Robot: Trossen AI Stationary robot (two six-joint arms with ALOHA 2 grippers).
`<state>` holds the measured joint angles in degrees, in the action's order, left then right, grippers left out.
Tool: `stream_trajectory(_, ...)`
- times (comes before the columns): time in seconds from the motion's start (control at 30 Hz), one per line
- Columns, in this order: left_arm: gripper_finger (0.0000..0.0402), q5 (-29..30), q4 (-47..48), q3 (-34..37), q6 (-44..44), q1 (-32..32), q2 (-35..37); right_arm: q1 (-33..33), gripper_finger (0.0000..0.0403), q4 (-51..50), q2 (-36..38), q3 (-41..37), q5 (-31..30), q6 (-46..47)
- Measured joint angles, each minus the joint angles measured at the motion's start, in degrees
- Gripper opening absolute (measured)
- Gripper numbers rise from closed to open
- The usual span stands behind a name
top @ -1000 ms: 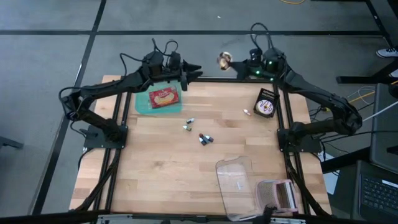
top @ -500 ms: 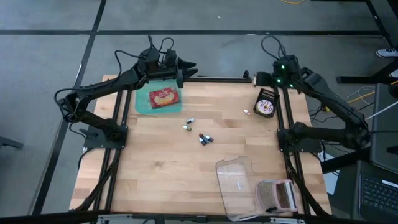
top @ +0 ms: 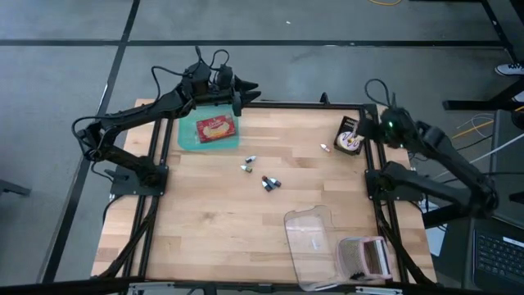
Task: Pick & Place Food Item
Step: Put the black donut into the black bin
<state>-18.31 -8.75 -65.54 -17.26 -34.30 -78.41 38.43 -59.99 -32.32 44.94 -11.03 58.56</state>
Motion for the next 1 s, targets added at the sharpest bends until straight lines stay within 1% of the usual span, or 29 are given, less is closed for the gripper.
stream_trajectory(0.07, 0.0198, -0.04, -0.02, 0.0, 0.0, 0.01, 0.0, -1.02, 0.0004, 5.87, 6.06, -5.96, 0.36, 2.4)
stream_trajectory(0.2, 0.0198, -0.06, 0.0, 0.0, -0.68, 0.02, 0.0, -2.56, 0.0004, 22.49, 16.63, -16.35, -1.35, 4.81)
stream_trajectory(0.27, 0.0198, -0.14, 0.0, 0.0, -1.49, 0.02, 0.0, -2.81, 0.0004, 26.62, 20.51, -19.7, -2.15, 6.81)
stream_trajectory(0.37, 0.0198, -0.85, 0.0, 0.0, -2.32, 0.02, 0.0, -2.92, 0.0004, 22.22, 24.48, -22.82, -2.54, 9.32)
stream_trajectory(0.47, 0.0198, -0.91, 0.02, 0.0, -3.11, 0.02, 0.0, -2.92, 0.0004, 18.34, 27.4, -24.24, -2.69, 10.29)
stream_trajectory(0.67, 0.0198, -0.89, 0.02, 0.0, -3.59, 0.02, 0.0, -2.92, 0.0004, 16.47, 32.32, -26.18, -3.54, 11.11)
stream_trajectory(0.77, 0.0198, -0.89, 0.02, 0.0, -4.02, 0.02, -0.02, -2.92, 0.0004, 12.68, 32.36, -26.74, -3.49, 11.53)
stream_trajectory(1.0, 0.0198, -0.89, 0.04, 0.0, -4.04, 0.02, -0.02, -2.91, 0.0004, 11.94, 32.36, -26.72, -3.8, 11.53)
